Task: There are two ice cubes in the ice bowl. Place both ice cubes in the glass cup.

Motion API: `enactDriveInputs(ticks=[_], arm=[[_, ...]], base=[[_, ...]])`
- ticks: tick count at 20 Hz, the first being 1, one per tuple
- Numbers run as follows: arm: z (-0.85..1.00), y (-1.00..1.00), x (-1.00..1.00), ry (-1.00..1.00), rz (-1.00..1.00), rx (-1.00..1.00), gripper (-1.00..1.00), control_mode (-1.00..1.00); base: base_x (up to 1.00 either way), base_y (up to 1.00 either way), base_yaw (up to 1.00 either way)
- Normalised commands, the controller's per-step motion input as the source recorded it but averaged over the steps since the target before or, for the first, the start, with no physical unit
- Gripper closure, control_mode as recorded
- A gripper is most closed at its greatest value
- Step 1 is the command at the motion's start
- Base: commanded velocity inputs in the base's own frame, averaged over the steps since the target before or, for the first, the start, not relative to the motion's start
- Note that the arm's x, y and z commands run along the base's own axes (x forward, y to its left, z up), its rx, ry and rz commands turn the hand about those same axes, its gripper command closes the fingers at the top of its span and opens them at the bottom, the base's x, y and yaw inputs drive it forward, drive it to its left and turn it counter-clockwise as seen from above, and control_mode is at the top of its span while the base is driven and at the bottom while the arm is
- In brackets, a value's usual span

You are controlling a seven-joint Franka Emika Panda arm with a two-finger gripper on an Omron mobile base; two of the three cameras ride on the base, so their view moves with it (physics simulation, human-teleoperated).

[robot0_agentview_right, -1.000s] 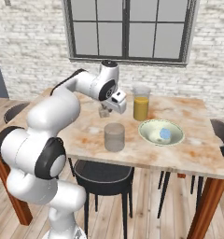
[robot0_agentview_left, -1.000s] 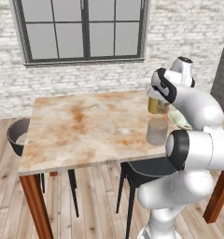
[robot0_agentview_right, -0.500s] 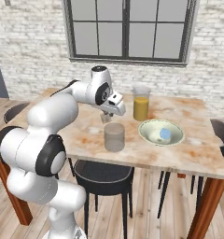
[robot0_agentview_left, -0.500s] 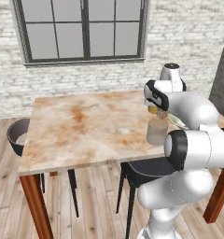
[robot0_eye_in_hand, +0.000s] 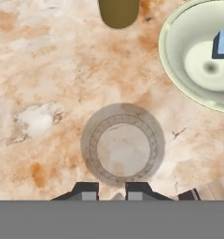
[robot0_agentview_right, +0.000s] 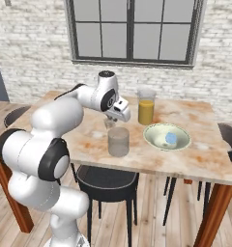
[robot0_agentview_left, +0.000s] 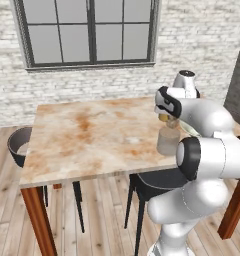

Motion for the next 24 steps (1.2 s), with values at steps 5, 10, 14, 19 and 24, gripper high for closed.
enactDriveInputs(ticks=[5,10,14,19,24], arm=[[-0.03,-0.13,0.24,0.0,0.0,0.0,1.0,-1.0],[-0.17,-0.3,0.02,0.0,0.0,-0.01,1.0,-1.0],[-0.18,-0.21,0.0,0.0,0.0,0.0,1.0,-1.0],[-0.16,0.0,0.03,0.0,0.0,0.0,1.0,-1.0],[-0.07,0.0,0.03,0.0,0.0,0.03,1.0,-1.0]], base=[[0.0,0.0,0.0],[0.0,0.0,0.0],[0.0,0.0,0.0],[0.0,0.0,0.0],[0.0,0.0,0.0]])
